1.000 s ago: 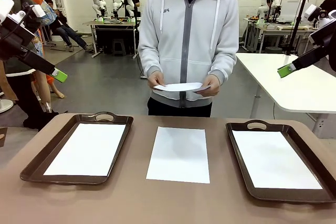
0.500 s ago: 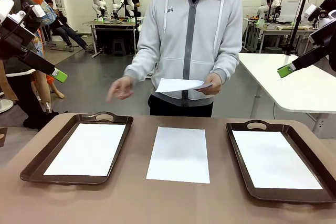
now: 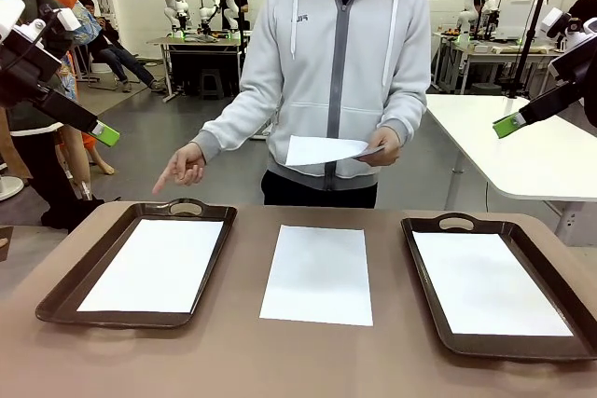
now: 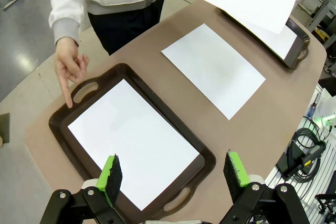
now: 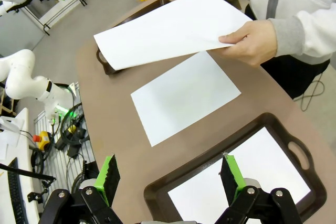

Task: Sort the A4 documents.
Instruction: Receive the A4 Paper.

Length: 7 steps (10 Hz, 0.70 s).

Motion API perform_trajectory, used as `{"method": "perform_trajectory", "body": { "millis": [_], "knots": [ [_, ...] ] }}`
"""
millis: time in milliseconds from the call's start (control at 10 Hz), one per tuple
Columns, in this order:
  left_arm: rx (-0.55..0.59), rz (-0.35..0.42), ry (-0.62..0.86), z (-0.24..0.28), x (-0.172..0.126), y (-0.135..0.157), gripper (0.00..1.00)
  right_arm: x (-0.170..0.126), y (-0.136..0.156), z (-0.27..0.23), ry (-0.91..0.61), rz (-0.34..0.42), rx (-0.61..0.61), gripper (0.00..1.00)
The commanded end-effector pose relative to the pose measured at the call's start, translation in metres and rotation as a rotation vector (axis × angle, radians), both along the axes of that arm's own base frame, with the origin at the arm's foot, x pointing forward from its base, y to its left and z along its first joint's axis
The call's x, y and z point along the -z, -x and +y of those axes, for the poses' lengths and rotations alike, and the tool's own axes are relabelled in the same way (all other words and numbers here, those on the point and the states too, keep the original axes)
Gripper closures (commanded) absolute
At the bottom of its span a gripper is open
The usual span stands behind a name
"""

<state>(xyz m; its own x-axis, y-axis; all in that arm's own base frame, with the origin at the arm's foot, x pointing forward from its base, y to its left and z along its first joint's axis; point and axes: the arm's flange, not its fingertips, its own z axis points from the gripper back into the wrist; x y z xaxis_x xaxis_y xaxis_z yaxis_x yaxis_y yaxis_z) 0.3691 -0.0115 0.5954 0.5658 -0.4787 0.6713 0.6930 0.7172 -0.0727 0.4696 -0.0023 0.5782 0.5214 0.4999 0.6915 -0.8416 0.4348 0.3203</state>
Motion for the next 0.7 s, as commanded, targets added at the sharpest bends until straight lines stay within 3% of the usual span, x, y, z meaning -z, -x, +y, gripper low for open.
{"method": "perform_trajectory", "body": {
  "millis": [0,600],
  "knots": [
    [-0.005,-0.003,0.009,0.0,0.0005,-0.0015,0.0,0.0,0.0001,0.0016,0.009,-0.001,-0.008,0.0],
    [-0.005,-0.003,0.009,0.0,0.0005,-0.0015,0.0,0.0,0.0001,0.0016,0.009,-0.001,-0.008,0.0]
  ]
}}
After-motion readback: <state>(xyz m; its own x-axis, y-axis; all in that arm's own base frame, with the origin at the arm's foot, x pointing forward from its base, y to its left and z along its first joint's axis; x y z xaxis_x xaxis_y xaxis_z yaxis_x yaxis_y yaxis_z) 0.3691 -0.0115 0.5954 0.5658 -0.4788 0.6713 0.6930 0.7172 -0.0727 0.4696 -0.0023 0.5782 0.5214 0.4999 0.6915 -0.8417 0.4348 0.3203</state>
